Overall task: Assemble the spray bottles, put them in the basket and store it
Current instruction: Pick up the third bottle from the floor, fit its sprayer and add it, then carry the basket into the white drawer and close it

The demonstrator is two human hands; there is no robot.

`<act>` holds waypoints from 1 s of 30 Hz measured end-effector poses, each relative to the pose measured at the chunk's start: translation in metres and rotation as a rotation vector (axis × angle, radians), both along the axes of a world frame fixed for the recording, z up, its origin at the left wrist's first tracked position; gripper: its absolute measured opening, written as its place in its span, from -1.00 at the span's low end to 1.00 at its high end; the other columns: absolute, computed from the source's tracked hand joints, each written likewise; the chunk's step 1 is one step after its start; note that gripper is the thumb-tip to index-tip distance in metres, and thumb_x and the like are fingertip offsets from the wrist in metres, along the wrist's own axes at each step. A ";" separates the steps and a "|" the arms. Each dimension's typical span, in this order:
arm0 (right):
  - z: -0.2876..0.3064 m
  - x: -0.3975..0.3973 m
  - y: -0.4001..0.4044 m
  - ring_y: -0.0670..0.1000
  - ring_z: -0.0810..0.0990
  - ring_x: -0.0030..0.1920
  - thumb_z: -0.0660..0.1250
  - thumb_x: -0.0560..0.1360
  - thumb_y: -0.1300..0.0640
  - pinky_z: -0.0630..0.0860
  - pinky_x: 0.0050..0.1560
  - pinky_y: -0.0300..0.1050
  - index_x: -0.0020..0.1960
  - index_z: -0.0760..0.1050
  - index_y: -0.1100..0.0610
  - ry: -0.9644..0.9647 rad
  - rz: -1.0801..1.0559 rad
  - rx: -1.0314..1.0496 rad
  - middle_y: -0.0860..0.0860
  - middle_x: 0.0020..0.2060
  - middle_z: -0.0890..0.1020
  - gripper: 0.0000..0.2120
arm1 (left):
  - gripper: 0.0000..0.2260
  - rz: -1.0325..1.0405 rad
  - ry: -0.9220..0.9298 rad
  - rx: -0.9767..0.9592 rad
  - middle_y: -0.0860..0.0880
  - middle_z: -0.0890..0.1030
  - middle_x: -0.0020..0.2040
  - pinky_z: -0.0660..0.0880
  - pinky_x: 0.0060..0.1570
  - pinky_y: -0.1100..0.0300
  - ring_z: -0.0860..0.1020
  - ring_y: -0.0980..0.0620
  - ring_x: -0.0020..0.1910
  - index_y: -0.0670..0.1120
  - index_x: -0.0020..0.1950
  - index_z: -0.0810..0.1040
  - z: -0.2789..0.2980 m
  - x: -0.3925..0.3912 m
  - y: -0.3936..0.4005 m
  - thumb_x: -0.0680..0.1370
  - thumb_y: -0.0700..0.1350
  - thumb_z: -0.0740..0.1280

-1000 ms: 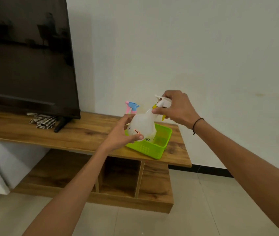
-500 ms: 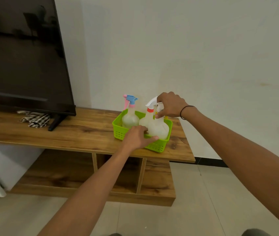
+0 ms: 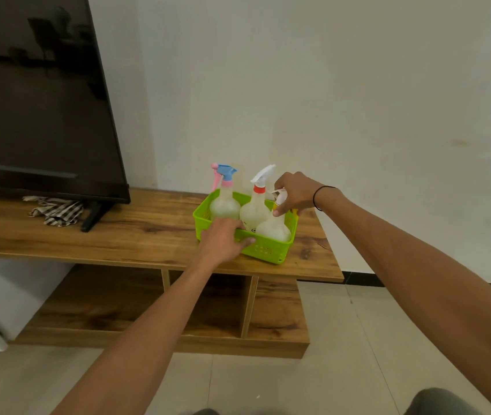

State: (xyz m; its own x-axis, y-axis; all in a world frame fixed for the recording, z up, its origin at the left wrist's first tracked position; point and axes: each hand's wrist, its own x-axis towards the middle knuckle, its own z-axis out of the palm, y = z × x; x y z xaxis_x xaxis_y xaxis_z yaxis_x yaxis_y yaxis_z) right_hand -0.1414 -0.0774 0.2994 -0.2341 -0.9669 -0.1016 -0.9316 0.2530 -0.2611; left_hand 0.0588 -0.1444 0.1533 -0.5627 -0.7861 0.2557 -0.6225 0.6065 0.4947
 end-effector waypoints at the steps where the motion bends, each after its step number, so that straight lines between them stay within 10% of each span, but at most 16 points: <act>1: 0.003 0.001 0.002 0.10 0.72 -0.09 0.64 0.35 -0.13 0.74 -0.24 0.05 0.04 0.57 0.18 -0.049 -0.016 0.005 0.13 -0.03 0.67 -0.51 | -0.55 0.023 0.028 0.005 0.03 0.61 0.20 0.56 0.19 -0.16 0.50 -0.06 0.33 0.10 0.15 0.66 -0.001 0.000 0.002 0.46 0.39 0.45; 6: 0.011 -0.003 0.018 0.15 0.71 -0.04 0.17 0.48 -0.52 0.74 -0.19 0.15 0.11 0.58 0.20 -0.326 -0.174 -0.113 0.10 -0.05 0.68 -0.23 | -0.63 0.106 0.279 0.025 0.06 0.50 0.22 0.49 0.21 0.05 0.44 0.01 0.31 0.08 0.05 0.67 -0.009 0.004 0.008 0.43 0.31 0.52; 12: -0.012 -0.023 0.022 0.21 0.69 -0.07 -0.06 0.54 -0.51 0.72 -0.17 0.13 0.18 0.58 0.18 -0.730 -0.363 -0.242 0.17 -0.02 0.67 -0.17 | -0.68 0.362 0.494 0.038 -0.05 0.45 0.30 0.44 0.27 0.10 0.46 -0.05 0.34 -0.02 0.18 0.60 -0.001 0.010 -0.002 0.51 0.09 0.53; 18: -0.060 -0.052 0.007 0.19 0.58 -0.11 0.23 0.63 -0.11 0.71 -0.07 0.21 0.17 0.53 0.25 -0.784 -0.573 -0.330 0.24 0.04 0.62 -0.58 | -0.48 0.561 0.585 0.321 -0.12 0.53 0.38 0.46 0.30 -0.01 0.49 -0.14 0.39 -0.06 0.41 0.50 0.005 0.011 -0.028 0.48 -0.06 0.55; 21: -0.084 -0.066 -0.007 0.25 0.68 0.01 0.42 0.45 0.05 0.69 0.01 0.18 0.01 0.59 0.20 -0.727 -0.515 -0.123 0.23 0.04 0.66 -0.76 | -0.70 0.551 0.538 0.511 -0.16 0.72 0.12 0.59 0.06 -0.04 0.67 -0.17 0.13 -0.08 0.16 0.69 -0.002 0.008 -0.057 0.47 -0.02 0.51; 24: -0.097 -0.065 -0.018 0.29 0.67 0.00 0.35 0.50 0.26 0.69 -0.10 0.22 0.17 0.60 0.26 -0.919 -0.486 0.074 0.29 0.11 0.64 -0.74 | -0.98 0.534 0.594 0.684 -0.19 0.67 -0.16 0.53 -0.23 0.04 0.63 -0.15 -0.21 -0.11 -0.15 0.63 0.003 0.008 -0.072 0.47 -0.17 0.43; 30: -0.085 -0.061 -0.024 0.17 0.63 -0.17 0.23 0.57 0.37 0.60 -0.25 -0.03 0.00 0.53 0.23 -0.695 -0.419 0.189 0.21 -0.06 0.66 -0.87 | -0.69 0.510 0.513 0.786 -0.13 0.64 -0.17 0.45 -0.18 0.09 0.58 -0.10 -0.18 -0.06 -0.09 0.63 0.018 0.007 -0.075 0.53 -0.38 0.17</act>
